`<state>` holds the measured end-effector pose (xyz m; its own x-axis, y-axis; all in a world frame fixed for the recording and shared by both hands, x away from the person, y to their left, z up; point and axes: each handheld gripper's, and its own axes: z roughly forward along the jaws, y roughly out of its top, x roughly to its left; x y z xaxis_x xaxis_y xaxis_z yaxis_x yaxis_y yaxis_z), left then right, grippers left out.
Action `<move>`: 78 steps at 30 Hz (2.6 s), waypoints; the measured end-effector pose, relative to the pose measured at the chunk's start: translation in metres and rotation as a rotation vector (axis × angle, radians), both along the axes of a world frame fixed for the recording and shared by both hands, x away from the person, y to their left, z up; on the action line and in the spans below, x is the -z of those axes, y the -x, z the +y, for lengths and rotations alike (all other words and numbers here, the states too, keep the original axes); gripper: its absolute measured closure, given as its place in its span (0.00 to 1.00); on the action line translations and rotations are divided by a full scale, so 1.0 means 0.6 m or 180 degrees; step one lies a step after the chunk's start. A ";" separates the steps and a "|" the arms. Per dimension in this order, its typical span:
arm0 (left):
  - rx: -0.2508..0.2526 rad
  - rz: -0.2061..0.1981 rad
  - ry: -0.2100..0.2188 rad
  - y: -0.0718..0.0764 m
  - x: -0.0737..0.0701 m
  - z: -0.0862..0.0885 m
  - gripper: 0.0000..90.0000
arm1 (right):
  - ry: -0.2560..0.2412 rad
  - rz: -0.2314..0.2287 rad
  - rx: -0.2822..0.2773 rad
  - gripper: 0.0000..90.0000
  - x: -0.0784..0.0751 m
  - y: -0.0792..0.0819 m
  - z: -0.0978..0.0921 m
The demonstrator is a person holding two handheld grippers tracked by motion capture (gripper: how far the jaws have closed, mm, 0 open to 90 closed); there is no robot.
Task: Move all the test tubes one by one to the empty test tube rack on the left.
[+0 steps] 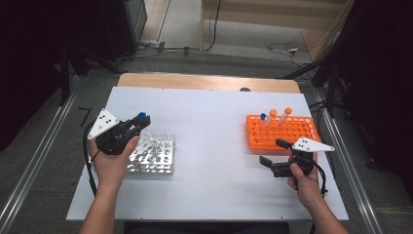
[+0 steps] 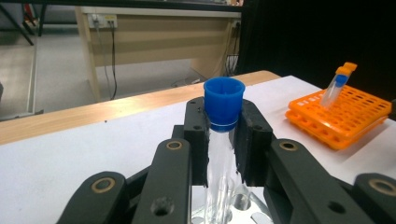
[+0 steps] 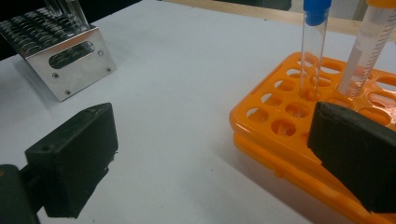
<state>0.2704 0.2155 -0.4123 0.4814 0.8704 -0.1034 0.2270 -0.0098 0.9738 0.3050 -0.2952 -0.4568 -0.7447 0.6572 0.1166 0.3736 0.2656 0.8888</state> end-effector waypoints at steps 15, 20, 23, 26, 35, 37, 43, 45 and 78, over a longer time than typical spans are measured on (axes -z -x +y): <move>-0.0079 0.0157 -0.0123 -0.018 0.028 -0.010 0.86 | 0.0011 0.0012 0.0003 0.01 0.002 0.001 0.001; -0.0135 0.0214 -0.0310 -0.015 0.033 -0.019 0.85 | 0.0012 0.0009 0.0011 0.01 0.002 0.000 0.001; -0.0135 0.0226 -0.0376 -0.013 0.035 -0.022 0.85 | 0.0014 0.0004 0.0013 0.01 0.002 0.000 0.000; -0.0125 0.0277 -0.0397 -0.009 0.038 -0.024 0.85 | 0.0011 0.0012 0.0019 0.01 0.003 0.000 0.001; -0.0058 0.0483 -0.0399 -0.014 0.047 -0.023 0.83 | 0.0019 0.0008 0.0019 0.01 0.003 -0.001 0.001; -0.0038 0.0513 -0.0329 -0.014 0.049 -0.023 0.80 | 0.0019 -0.0001 0.0018 0.01 0.003 -0.001 0.001; -0.0030 0.0539 -0.0072 -0.010 0.042 -0.015 0.67 | 0.0019 0.0002 0.0034 0.01 0.002 0.000 0.000; -0.0021 0.0532 -0.0006 -0.007 0.038 -0.013 0.61 | 0.0030 -0.0013 0.0022 0.01 0.002 0.000 0.001; 0.0711 0.0331 0.0156 0.032 0.025 -0.076 0.00 | 0.0154 0.0170 0.0639 0.37 0.001 -0.085 0.041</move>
